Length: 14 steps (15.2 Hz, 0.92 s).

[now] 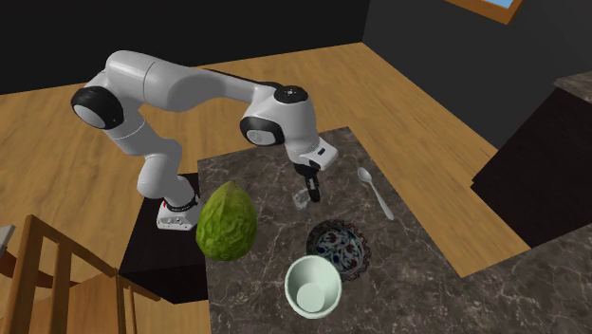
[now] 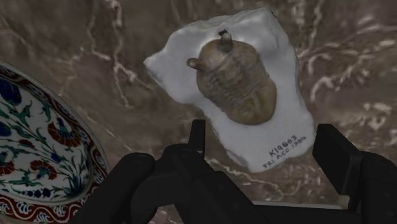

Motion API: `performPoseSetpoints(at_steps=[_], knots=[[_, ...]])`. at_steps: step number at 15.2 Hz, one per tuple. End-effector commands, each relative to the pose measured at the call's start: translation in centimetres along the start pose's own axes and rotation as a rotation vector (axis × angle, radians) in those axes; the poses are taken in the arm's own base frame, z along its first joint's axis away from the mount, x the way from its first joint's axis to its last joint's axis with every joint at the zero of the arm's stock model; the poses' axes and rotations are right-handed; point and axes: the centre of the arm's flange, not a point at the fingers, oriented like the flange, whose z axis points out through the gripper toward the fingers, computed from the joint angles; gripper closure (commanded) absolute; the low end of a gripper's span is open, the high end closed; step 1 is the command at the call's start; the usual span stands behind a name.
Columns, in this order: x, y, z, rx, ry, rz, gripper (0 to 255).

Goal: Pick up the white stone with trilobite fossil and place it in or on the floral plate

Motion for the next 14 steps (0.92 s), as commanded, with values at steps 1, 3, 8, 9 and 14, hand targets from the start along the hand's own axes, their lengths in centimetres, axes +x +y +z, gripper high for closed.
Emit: performPoseSetpoints(at_steps=[1, 3, 8, 9, 14], knots=[[0.2, 0.1, -1.1, 0.0, 0.0, 0.0, 255], [0.5, 0.2, -2.1, 0.0, 0.0, 0.0, 255], [1.0, 0.3, -4.7, 0.0, 0.0, 0.0, 255], [1.1, 0.4, -5.2, 0.0, 0.0, 0.0, 255], [1.6, 0.5, -7.8, 0.0, 0.0, 0.0, 255]])
